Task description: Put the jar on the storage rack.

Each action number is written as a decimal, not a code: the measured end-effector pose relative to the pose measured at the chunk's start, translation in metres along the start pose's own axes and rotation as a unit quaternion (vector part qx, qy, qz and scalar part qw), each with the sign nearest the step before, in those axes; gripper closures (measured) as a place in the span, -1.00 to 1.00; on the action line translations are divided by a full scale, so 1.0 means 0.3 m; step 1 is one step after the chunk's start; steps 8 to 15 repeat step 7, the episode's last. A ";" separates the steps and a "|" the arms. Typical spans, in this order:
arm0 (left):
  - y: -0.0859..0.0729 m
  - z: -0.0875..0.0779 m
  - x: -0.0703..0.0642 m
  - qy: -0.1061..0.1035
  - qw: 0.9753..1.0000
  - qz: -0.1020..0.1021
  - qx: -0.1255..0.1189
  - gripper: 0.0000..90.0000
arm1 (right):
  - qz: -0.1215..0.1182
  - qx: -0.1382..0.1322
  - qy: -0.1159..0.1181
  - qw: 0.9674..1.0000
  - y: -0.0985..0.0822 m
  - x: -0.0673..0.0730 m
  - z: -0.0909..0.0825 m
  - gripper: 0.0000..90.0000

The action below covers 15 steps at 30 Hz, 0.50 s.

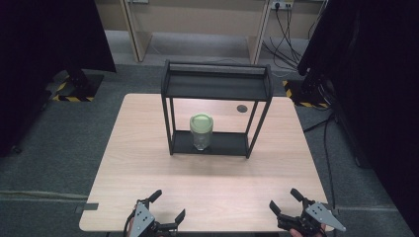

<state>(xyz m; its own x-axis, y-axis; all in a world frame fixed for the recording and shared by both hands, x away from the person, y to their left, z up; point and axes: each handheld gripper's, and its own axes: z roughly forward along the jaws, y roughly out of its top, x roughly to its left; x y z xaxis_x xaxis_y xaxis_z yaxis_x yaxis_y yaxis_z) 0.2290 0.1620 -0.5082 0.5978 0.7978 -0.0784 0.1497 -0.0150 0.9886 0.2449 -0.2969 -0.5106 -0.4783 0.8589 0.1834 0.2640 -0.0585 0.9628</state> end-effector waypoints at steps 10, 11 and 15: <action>0.000 -0.001 0.003 0.002 1.000 -0.002 -0.001 -1.00 | 0.000 0.000 0.000 1.000 0.000 0.000 0.000 -0.92; 0.000 -0.001 0.003 0.002 1.000 -0.002 -0.001 -1.00 | 0.000 0.000 0.000 1.000 0.000 0.000 0.000 -0.92; 0.000 -0.001 0.003 0.002 1.000 -0.002 -0.001 -1.00 | 0.000 0.000 0.000 1.000 0.000 0.000 0.000 -0.92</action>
